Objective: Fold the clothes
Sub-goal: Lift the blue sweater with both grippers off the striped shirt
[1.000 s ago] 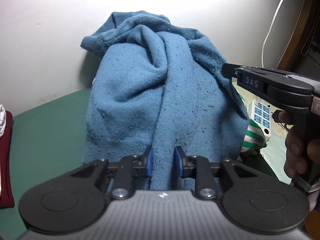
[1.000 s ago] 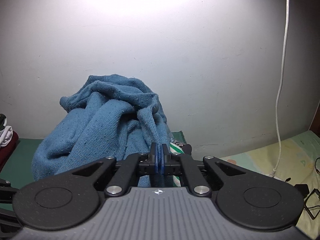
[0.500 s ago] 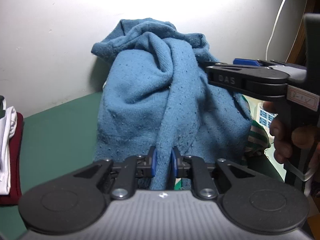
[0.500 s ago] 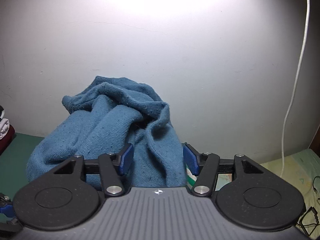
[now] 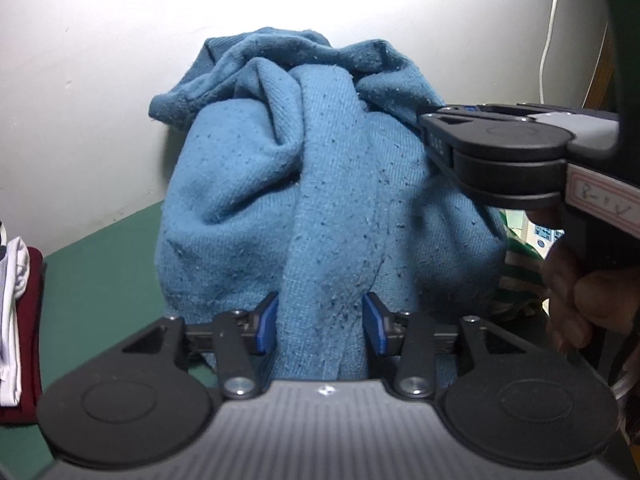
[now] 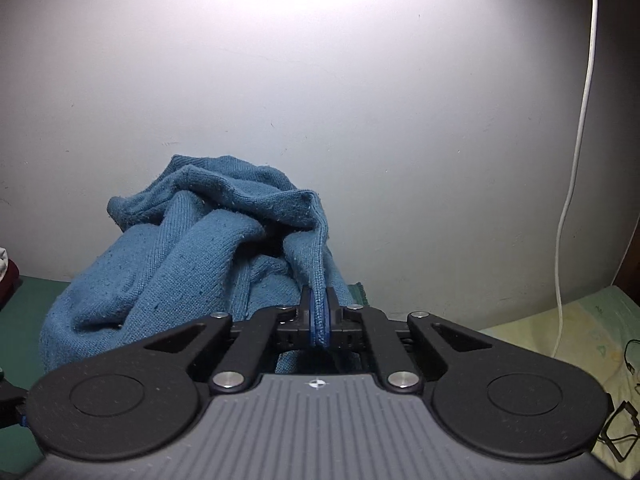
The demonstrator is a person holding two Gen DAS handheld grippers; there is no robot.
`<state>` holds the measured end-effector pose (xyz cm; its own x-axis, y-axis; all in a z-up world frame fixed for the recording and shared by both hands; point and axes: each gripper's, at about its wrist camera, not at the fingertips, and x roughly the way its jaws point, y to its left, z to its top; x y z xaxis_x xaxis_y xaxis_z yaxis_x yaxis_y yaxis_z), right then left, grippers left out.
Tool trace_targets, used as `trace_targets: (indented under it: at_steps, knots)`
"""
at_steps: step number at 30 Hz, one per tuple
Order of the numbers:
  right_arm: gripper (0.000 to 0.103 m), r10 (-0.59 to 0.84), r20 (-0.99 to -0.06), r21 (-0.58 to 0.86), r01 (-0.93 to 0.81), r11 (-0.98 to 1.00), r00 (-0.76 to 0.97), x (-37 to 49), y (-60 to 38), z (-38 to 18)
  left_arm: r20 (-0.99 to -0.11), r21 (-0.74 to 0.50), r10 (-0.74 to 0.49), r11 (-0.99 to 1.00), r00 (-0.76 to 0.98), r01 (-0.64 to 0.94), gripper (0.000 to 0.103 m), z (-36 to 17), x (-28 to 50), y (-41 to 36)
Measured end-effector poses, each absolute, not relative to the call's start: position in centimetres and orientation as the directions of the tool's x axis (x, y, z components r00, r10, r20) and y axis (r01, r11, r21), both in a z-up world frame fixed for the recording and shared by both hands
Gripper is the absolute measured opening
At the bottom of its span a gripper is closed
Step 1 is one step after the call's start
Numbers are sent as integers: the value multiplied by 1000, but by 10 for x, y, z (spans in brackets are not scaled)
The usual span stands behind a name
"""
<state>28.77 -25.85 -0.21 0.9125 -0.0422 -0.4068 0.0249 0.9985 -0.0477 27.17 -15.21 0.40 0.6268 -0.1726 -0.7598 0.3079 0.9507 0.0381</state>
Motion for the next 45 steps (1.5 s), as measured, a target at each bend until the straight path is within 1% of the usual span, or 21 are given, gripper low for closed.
trace_targets:
  at_steps: [1, 4, 7, 14, 18, 19, 22, 26, 27, 28, 30, 32, 34, 35, 36, 37, 39, 41, 43, 44, 45]
  knots:
    - [3, -42, -395, -47, 25, 999, 918, 284, -259, 1, -758, 37, -167, 954, 630, 297, 21, 5, 272, -152]
    - [3, -32, -363, 5, 36, 999, 931, 273, -265, 16, -754, 25, -160, 962, 637, 272, 17, 8, 270, -148]
    - [3, -17, -335, 34, 30, 999, 942, 263, -268, 30, -733, 28, -150, 968, 664, 250, 15, 17, 261, -143]
    - [3, 56, -283, 73, -37, 997, 958, 226, -261, 60, -670, 28, -118, 982, 733, 184, 15, 51, 228, -108]
    - [3, 98, -270, 47, -89, 995, 958, 198, -252, 71, -672, 24, -99, 988, 734, 155, 14, 58, 209, -80]
    - [3, 111, -270, 32, -107, 994, 956, 192, -249, 71, -672, 24, -94, 989, 734, 149, 11, 59, 204, -73]
    - [3, 143, -274, -1, -149, 989, 951, 168, -245, 74, -667, 21, -79, 992, 741, 124, 11, 64, 181, -48]
    - [1, 172, -265, 10, -176, 984, 949, 133, -244, 86, -654, 19, -56, 996, 755, 90, 11, 72, 150, -17]
    - [0, 176, -253, 5, -181, 983, 951, 123, -242, 90, -646, 27, -42, 997, 762, 77, 9, 75, 141, -12]
    - [0, 180, -241, -1, -186, 983, 954, 112, -239, 94, -638, 36, -26, 997, 770, 64, 0, 79, 133, -6]
    - [0, 175, -228, -69, -195, 978, 958, 94, -228, 97, -623, 43, -14, 998, 782, 52, 0, 86, 116, 6]
    - [0, 148, -215, -136, -180, 974, 965, 76, -219, 96, -645, 41, -24, 997, 764, 66, 0, 82, 110, 12]
    - [11, 113, -245, -189, -161, 969, 963, 76, -213, 86, -669, 40, -33, 996, 743, 80, 0, 78, 104, 18]
    - [11, 105, -262, -202, -161, 966, 959, 75, -214, 81, -678, 52, -35, 994, 734, 95, 0, 74, 103, 16]
    - [15, 92, -275, -210, -153, 966, 957, 77, -213, 76, -688, 65, -36, 992, 725, 111, 1, 70, 101, 14]
    - [29, 71, -298, -219, -140, 966, 952, 82, -210, 70, -696, 79, -32, 990, 717, 121, 9, 66, 99, 11]
    - [46, 54, -333, -199, -127, 972, 941, 93, -207, 62, -705, 95, -39, 984, 708, 149, 12, 58, 97, 3]
    - [46, 60, -359, -185, -134, 974, 931, 106, -202, 56, -713, 109, -54, 976, 699, 186, 17, 51, 99, -8]
    - [46, 74, -378, -183, -153, 971, 923, 123, -195, 52, -708, 126, -69, 967, 703, 222, 36, 45, 108, -20]
    - [46, 69, -380, -199, -154, 968, 922, 131, -192, 49, -700, 137, -76, 962, 710, 238, 39, 43, 113, -27]
    - [46, 63, -381, -216, -155, 964, 922, 139, -189, 46, -692, 148, -83, 956, 717, 254, 49, 40, 119, -33]
